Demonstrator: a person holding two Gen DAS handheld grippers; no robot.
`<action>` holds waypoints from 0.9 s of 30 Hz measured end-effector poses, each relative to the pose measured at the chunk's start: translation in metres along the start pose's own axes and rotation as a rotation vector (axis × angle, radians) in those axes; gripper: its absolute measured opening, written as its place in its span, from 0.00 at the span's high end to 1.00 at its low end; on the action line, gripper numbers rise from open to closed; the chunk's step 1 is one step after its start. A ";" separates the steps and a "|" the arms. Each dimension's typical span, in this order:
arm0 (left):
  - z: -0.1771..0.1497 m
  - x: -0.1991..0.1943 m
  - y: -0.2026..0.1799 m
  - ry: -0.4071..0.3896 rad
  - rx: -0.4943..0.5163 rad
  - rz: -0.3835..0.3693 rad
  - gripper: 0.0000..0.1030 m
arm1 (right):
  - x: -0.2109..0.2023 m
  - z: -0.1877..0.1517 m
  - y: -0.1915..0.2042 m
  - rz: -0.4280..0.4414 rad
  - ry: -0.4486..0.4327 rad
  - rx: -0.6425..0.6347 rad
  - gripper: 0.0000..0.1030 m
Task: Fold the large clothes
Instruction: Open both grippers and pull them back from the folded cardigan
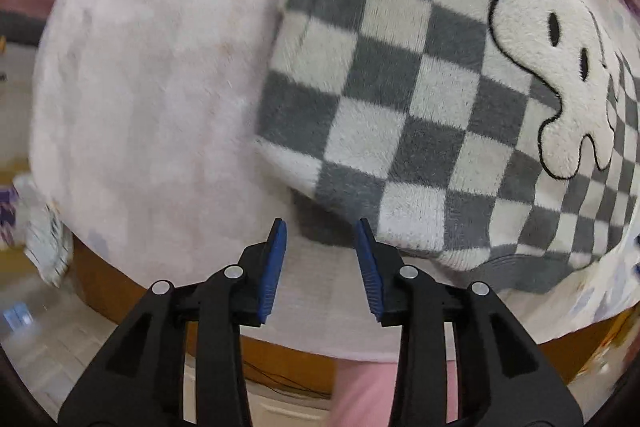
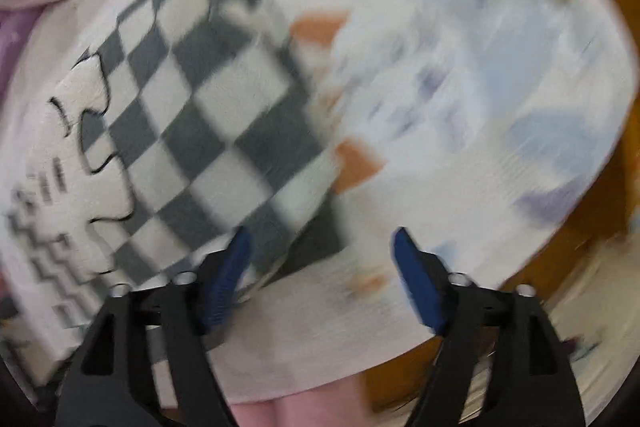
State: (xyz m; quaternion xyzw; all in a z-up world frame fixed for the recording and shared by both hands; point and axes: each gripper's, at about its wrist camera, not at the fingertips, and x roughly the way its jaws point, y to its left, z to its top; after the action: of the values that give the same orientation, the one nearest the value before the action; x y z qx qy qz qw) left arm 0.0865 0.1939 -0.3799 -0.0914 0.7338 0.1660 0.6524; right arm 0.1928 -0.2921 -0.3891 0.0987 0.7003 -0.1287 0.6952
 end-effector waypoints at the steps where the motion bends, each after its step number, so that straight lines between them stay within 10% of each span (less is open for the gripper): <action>1: 0.002 0.000 0.003 -0.015 0.011 0.023 0.67 | -0.006 0.002 0.003 -0.007 -0.038 -0.029 0.26; 6: 0.021 0.031 0.001 0.028 -0.034 0.011 0.83 | 0.013 0.009 0.058 0.060 -0.026 -0.333 0.78; 9: 0.032 0.073 0.006 0.092 -0.048 0.027 0.84 | 0.072 0.005 0.062 -0.006 0.145 -0.335 0.83; 14: 0.025 0.084 0.013 0.123 -0.066 0.026 0.83 | 0.081 0.014 0.056 0.041 0.169 -0.224 0.82; 17: 0.022 0.066 0.016 0.119 -0.055 0.033 0.81 | 0.058 0.020 0.060 0.052 0.161 -0.217 0.78; 21: 0.016 0.032 0.019 0.060 -0.045 0.011 0.44 | 0.015 0.029 0.059 0.046 0.082 -0.189 0.25; 27: 0.015 -0.013 -0.001 -0.002 0.009 -0.014 0.32 | -0.031 0.029 0.058 0.045 0.037 -0.208 0.12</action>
State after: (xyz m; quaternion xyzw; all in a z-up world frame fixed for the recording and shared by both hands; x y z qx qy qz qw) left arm 0.1026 0.1972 -0.3686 -0.0935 0.7333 0.1581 0.6546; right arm 0.2388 -0.2450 -0.3608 0.0442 0.7204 -0.0380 0.6911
